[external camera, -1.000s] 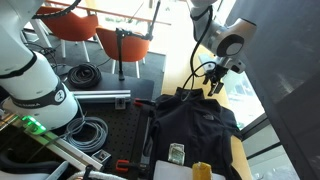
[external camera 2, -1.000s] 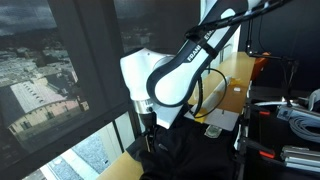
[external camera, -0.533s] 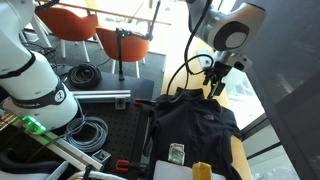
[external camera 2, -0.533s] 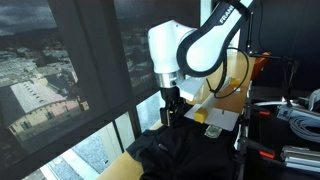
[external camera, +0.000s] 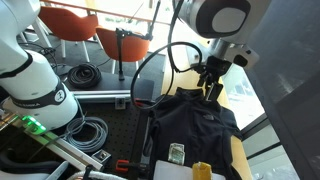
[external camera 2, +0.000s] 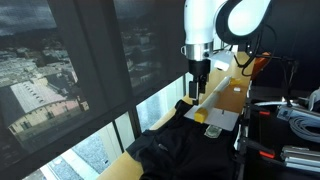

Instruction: Zip up the jersey

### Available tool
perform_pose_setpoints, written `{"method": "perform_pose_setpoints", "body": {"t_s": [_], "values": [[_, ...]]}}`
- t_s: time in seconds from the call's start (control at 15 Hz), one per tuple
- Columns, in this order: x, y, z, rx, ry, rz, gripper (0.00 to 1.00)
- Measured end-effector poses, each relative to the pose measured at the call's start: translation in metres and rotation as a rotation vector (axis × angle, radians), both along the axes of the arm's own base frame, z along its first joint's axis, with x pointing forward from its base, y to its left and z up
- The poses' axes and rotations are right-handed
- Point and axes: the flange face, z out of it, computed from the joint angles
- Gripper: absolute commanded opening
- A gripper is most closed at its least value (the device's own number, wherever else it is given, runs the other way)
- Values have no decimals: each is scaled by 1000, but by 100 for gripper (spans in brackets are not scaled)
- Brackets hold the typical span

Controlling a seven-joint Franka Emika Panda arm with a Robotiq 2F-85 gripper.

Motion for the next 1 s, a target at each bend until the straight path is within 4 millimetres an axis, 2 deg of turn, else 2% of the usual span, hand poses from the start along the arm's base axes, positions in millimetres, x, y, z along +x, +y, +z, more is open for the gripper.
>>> {"method": "perform_pose_setpoints", "body": {"t_s": [0.13,0.33,1.0], "values": [[-5,-13,13,14,-12,15,100],[-5,-22,23,48,-31,40,100],[2,-15,51,87,-78,72,100]]}}
